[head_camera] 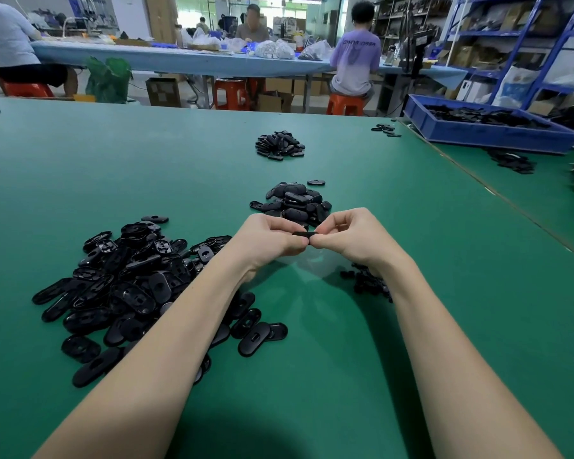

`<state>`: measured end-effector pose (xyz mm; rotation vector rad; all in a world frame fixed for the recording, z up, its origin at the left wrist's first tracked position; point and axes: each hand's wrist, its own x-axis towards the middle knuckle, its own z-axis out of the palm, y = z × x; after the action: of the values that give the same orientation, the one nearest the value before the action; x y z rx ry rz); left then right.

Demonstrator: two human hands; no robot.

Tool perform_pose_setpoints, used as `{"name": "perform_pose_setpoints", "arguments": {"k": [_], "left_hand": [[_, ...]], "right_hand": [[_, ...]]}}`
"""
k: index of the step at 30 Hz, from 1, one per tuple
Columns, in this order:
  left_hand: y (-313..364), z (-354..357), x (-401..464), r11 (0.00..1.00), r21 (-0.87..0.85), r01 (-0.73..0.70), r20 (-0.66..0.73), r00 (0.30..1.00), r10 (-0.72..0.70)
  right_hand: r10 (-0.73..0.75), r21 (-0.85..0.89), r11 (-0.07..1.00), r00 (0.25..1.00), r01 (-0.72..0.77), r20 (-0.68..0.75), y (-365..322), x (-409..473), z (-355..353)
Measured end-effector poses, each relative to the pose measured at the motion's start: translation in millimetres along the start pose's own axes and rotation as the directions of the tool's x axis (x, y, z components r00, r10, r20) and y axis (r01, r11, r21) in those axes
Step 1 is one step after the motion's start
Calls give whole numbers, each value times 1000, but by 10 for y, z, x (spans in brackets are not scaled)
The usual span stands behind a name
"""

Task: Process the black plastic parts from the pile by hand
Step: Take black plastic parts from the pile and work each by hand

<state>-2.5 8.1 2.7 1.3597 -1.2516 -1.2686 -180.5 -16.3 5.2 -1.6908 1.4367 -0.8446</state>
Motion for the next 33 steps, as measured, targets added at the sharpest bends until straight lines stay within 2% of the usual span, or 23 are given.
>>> {"name": "perform_pose_setpoints", "arguments": {"k": [15,17,22,25,27,33], "left_hand": [[-40,6,-3,989,142,-28,-56,998,36],[-25,-13,-8,992,121,-34,-83,996,44],[7,-91,-3,998,-7,-68,-115,991,67],[5,-127,41,995,-18,-96,-156,983,92],[-2,-193,75,989,94,-110,-218,967,128],[-57,-326,116,914,390,-112,-207,956,206]], "right_hand": [[-36,26,999,997,38,-71,90,35,171],[-88,10,996,993,89,-80,81,39,156],[-315,-199,934,946,295,-75,5,39,124],[-288,-199,948,937,249,-199,-30,131,126],[-226,-166,968,939,188,-260,-83,250,107],[-42,-253,967,970,-20,-239,-337,684,134]]}}
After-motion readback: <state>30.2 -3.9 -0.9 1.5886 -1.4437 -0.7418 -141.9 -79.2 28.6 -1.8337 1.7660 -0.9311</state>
